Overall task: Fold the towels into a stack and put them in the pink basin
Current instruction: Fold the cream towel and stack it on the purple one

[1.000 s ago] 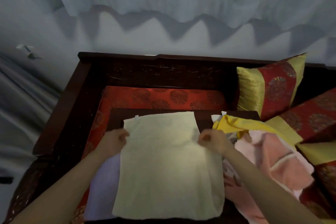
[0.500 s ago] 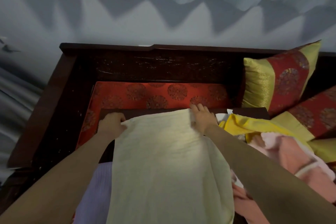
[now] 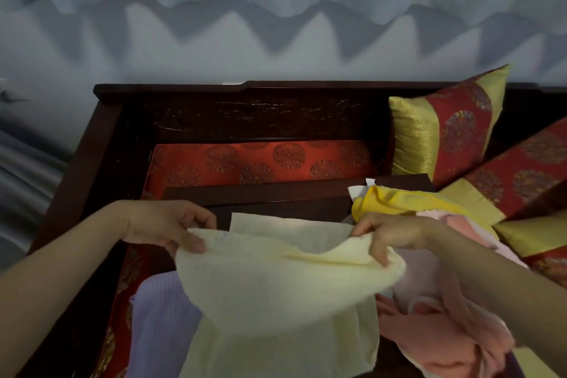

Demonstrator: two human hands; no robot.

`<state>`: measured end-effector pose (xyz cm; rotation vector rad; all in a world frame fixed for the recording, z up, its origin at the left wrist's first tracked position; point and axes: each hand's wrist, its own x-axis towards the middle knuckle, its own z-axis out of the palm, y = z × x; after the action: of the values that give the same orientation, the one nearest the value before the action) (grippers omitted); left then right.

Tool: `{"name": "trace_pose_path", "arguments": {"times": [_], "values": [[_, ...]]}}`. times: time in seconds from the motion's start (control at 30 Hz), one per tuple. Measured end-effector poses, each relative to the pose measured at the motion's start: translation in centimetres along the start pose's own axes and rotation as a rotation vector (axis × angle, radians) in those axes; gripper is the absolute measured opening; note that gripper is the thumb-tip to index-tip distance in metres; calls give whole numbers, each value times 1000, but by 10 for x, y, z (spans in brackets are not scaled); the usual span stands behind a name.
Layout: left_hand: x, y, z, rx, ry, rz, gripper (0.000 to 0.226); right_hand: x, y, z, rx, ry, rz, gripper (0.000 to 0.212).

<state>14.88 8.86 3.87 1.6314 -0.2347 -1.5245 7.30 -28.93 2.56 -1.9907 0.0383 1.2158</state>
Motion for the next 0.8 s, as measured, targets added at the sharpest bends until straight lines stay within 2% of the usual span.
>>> {"name": "trace_pose_path", "arguments": {"times": [0.07,0.13,0.17,0.23,0.33,0.43,0.57,0.67,0.8], "values": [[21,2,8,54,104,17,11,-7,6,4,183,153,27,34],[56,-4,11,282,320,67,7,-4,14,11,227,353,10,14],[75,-9,10,460,429,91,3,1,19,13,194,477,12,10],[108,-22,7,723,586,108,5,23,44,14,-127,645,27,22],[135,-38,2,829,721,73,22,46,70,15,-512,628,134,33],[145,-43,-1,895,713,64,16,59,71,17,-728,647,154,35],[147,-33,-7,906,658,-8,7,68,66,11,-581,609,81,33],[144,-26,-11,890,609,-75,14,71,60,3,-473,532,109,28],[143,-23,-9,820,555,-117,24,78,60,-9,-323,465,171,44]]}}
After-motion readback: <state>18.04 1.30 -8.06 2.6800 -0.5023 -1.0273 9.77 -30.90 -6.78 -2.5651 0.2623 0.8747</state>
